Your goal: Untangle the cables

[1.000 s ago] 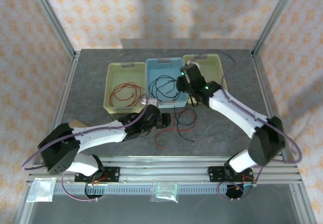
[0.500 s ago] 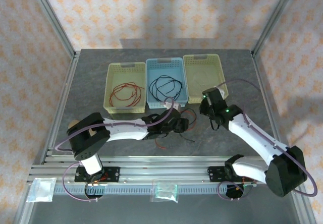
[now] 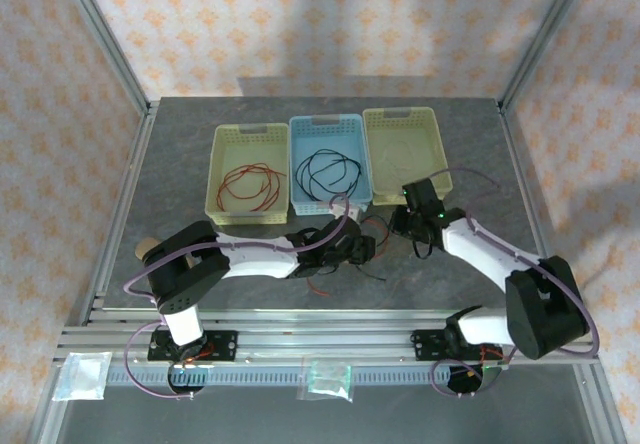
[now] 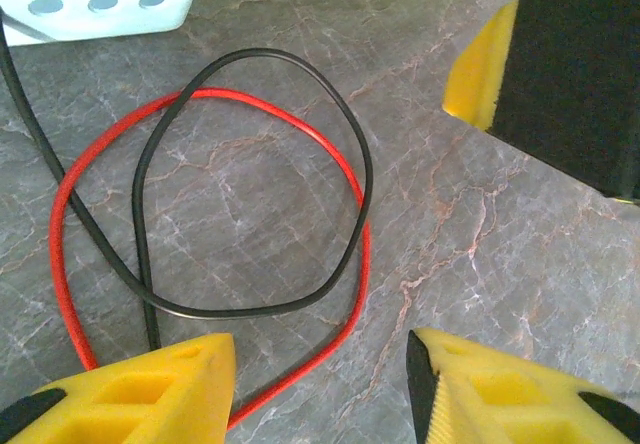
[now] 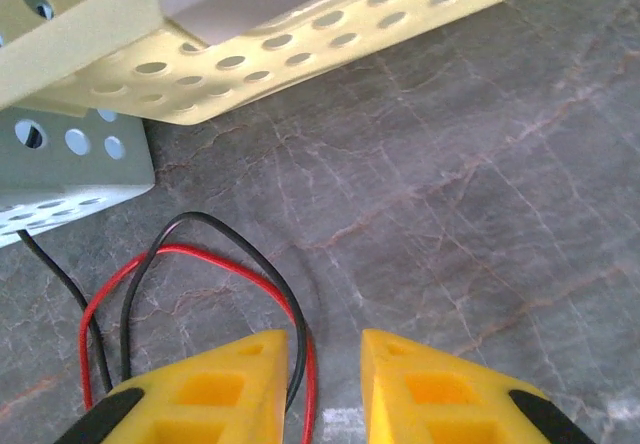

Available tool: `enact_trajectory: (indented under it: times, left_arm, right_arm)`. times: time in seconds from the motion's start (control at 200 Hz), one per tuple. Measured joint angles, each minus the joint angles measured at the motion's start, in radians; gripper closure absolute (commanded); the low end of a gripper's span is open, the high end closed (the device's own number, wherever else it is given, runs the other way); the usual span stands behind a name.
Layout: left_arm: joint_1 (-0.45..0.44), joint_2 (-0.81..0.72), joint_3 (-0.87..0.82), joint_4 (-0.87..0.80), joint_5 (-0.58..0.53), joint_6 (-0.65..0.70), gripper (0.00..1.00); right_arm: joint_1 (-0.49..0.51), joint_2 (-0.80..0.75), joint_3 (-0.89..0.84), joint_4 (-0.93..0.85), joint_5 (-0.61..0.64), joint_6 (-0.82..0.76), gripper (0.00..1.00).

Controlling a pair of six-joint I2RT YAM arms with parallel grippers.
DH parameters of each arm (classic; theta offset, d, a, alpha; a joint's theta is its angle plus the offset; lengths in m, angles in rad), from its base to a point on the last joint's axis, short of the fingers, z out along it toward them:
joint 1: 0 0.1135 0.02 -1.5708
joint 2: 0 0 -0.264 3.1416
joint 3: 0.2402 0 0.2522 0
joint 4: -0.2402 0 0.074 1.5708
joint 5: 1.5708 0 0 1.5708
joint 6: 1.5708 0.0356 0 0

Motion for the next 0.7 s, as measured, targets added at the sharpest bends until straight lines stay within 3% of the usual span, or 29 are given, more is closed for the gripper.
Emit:
enact_trajectory:
  times: [0.701]
  left_arm:
    - [0.0,0.032,-0.045,0.021,0.003,-0.032,0.53]
  right_arm:
    - [0.0,0.15,-0.022,0.132,-0.097,-0.109,0.72]
